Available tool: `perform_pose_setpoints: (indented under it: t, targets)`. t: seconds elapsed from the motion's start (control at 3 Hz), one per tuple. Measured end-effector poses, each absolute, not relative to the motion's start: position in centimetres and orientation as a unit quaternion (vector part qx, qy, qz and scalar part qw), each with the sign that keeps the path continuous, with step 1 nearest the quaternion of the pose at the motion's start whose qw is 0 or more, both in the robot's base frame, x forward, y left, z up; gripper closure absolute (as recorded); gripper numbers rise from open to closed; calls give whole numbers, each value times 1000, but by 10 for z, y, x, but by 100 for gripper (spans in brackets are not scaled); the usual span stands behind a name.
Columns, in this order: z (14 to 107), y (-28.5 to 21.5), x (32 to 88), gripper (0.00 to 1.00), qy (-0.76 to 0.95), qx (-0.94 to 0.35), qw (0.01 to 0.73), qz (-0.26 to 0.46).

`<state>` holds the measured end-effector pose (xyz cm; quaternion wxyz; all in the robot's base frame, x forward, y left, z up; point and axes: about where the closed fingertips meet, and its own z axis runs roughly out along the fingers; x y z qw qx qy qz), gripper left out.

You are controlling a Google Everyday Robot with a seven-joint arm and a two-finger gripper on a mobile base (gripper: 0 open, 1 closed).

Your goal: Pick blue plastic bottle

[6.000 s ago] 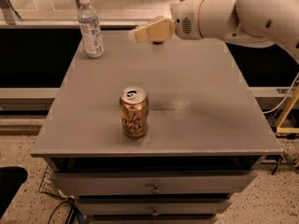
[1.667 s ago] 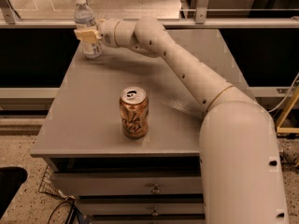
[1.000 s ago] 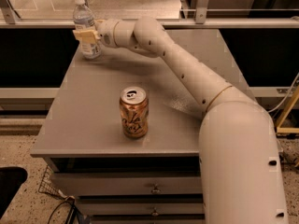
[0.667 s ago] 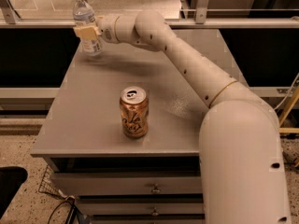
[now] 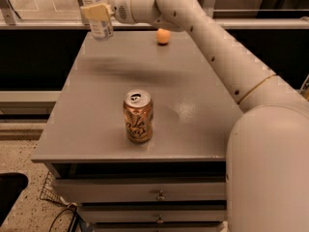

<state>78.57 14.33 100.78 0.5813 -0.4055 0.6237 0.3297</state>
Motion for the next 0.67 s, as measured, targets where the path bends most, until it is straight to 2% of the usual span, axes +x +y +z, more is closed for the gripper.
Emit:
perform_pose_setpoints:
  t: [0.67]
  targets:
    - [1093,100,753,100,627,-402,584,324]
